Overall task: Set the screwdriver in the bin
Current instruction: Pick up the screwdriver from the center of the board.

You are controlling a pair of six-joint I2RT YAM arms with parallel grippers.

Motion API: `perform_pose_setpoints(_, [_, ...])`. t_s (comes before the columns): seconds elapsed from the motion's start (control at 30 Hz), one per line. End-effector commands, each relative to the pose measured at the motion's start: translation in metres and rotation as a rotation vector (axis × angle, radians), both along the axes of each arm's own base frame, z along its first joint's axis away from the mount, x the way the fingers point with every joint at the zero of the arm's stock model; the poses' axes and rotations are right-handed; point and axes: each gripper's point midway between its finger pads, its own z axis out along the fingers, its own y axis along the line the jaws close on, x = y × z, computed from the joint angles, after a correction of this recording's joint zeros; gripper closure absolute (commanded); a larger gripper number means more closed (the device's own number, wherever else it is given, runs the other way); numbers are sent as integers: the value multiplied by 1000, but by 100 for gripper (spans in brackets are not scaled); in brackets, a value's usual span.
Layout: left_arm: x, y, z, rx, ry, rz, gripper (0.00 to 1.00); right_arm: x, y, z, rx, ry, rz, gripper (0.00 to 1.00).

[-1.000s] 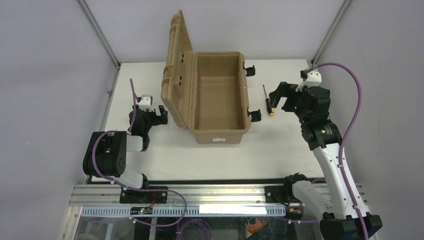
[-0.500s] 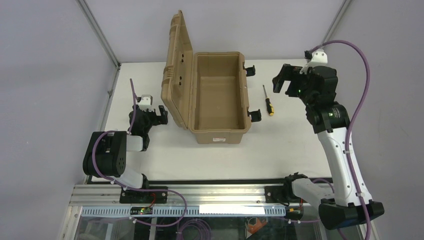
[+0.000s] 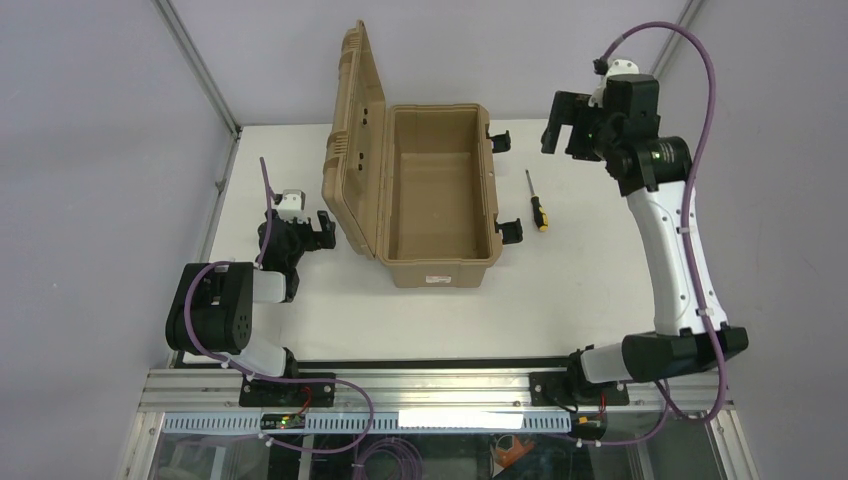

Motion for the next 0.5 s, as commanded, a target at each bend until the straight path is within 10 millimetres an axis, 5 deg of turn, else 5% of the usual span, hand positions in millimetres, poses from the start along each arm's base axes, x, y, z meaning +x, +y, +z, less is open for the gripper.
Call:
perform_pose_setpoints(0.0, [5, -2, 19, -16, -62, -9, 1, 3, 0, -12, -18, 118, -14, 1])
perform_pose_setpoints(0.23, [5, -2, 19, -16, -62, -10, 1, 26, 1, -53, -14, 268, -19, 1])
perform_pose_setpoints(0.47, [5, -2, 19, -16, -62, -9, 1, 46, -3, -117, -9, 437, -24, 1])
